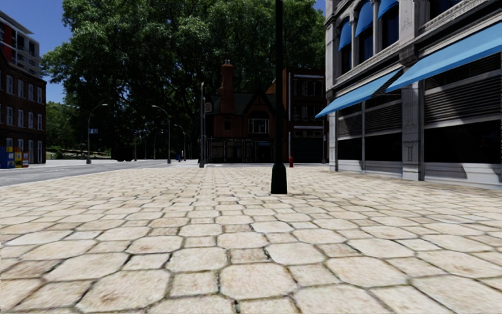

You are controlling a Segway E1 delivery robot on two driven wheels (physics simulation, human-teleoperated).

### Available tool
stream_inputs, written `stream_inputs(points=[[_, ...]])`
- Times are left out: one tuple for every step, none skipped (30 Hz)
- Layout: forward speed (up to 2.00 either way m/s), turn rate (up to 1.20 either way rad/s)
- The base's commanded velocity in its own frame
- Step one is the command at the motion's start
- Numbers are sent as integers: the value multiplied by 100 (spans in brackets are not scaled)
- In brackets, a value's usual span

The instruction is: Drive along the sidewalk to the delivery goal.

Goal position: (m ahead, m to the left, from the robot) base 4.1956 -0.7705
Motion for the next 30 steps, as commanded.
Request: stream_inputs(points=[[200,0],[200,0],[200,0],[200,0],[200,0],[200,0],[200,0],[200,0],[200,0],[200,0],[200,0],[200,0],[200,0],[200,0],[200,0],[200,0],[200,0],[200,0],[200,0],[200,0],[200,0],[200,0],[200,0],[200,0],[200,0],[200,0],[200,0],[200,0],[200,0],[200,0]])
